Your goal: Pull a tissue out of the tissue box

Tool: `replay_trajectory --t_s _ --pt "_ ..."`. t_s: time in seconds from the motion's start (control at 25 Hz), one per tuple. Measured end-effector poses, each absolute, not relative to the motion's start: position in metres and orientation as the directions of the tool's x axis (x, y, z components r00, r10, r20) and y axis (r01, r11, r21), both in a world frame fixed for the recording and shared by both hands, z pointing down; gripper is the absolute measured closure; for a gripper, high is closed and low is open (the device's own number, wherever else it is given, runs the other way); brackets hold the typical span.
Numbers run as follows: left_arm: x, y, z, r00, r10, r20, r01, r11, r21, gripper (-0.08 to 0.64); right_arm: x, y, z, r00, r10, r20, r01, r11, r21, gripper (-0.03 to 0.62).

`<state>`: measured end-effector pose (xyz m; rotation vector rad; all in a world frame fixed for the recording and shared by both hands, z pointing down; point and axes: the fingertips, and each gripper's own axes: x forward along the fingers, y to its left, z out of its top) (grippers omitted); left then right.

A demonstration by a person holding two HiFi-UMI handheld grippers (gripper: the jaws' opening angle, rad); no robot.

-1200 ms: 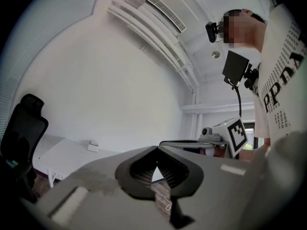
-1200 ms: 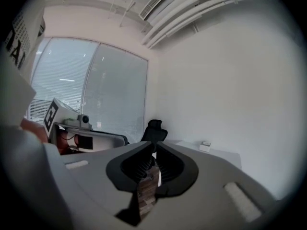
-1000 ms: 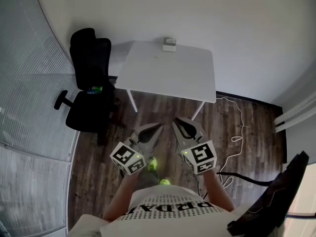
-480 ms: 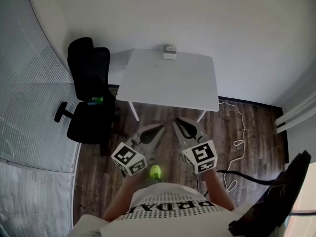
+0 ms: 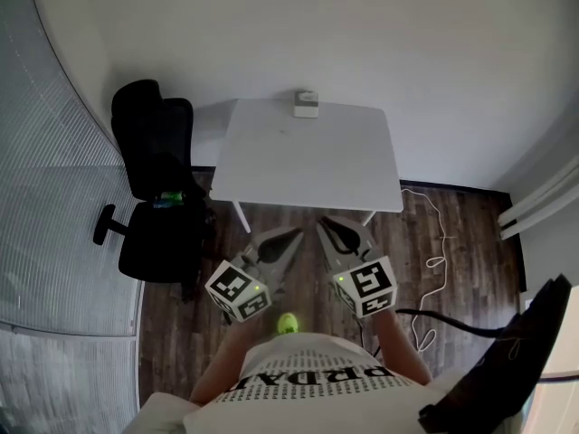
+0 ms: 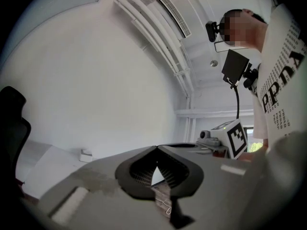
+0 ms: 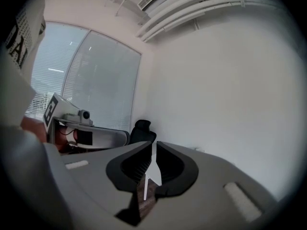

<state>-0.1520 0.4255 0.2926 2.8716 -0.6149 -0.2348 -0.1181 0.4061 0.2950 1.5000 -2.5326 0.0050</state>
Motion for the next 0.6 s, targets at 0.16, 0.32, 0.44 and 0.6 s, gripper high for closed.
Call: replay_trajectory --t_s 0.16,0.32,0.44,0.6 --pt "-0.155 0.405 0.298 0.905 -0.408 -0.116 -0.376 -0.898 0.229 0.569 -0.123 0.391 0.301 -0.454 -0.872 0.185 -0.869 0.479 0.122 0.557" --pt "-0.160 0.398 0.304 0.903 -0.412 -0.124 -0.373 -0.893 0.250 0.569 -0.122 0.385 0.307 -0.437 -0.878 0.196 -0.877 0.464 0.122 0.557" --pt "-0.158 0.391 0.309 0.903 -0.414 -0.118 -0.375 -0.891 0.257 0.569 -0.116 0.376 0.308 -0.429 -0.881 0.199 -0.884 0.455 0.110 0.557" --pt "-0.151 0.379 0.313 0.899 -0.425 -0.108 -0.388 -0.886 0.255 0.569 -0.105 0.363 0.309 -0.435 -0.882 0.182 -0.885 0.456 0.097 0.557"
